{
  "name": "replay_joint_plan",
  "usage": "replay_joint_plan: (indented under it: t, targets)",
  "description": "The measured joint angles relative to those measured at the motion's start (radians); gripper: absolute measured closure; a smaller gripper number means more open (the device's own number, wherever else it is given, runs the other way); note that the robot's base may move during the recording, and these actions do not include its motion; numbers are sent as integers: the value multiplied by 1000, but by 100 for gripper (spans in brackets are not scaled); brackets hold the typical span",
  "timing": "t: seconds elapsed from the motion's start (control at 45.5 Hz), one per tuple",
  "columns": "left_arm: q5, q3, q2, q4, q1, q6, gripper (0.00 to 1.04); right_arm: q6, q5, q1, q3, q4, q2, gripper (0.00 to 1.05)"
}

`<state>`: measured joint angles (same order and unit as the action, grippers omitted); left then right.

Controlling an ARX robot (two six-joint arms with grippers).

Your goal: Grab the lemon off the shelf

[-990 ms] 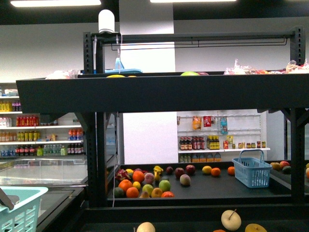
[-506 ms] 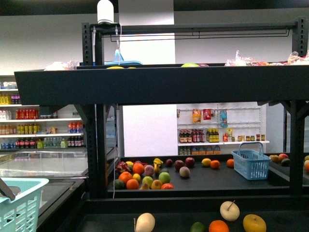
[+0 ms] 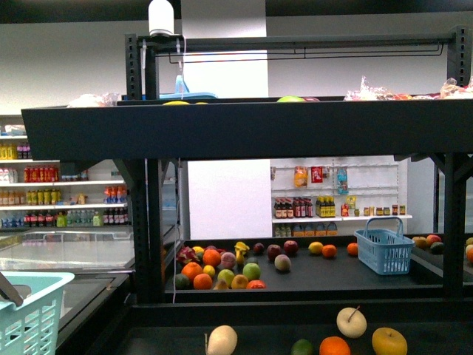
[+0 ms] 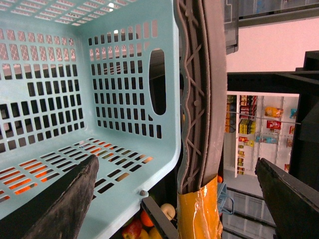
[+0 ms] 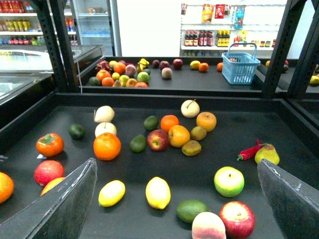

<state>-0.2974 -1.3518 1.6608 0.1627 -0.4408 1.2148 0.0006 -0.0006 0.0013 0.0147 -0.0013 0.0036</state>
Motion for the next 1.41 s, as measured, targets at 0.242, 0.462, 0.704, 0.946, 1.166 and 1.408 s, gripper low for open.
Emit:
replay_joint_plan:
  t: [0.242, 0.462, 0.704, 0.946, 1.166, 1.408]
  targets:
    - [51, -91, 102, 1, 27, 25, 8, 0, 0, 0, 0, 0, 0, 8]
    - [74, -160, 168, 18, 48, 26, 13, 0, 0, 0, 0, 0, 0, 8]
    - [92, -184, 193, 27, 55, 16, 54, 0, 0, 0, 0, 0, 0, 8]
    - [99, -185, 185, 13, 55, -18, 85, 0, 0, 0, 0, 0, 0, 8]
    - [105, -182, 154, 40, 61, -84, 85, 0, 0, 0, 0, 0, 0, 8]
    - [77, -180, 35, 84, 77, -269, 85, 0, 0, 0, 0, 0, 0, 8]
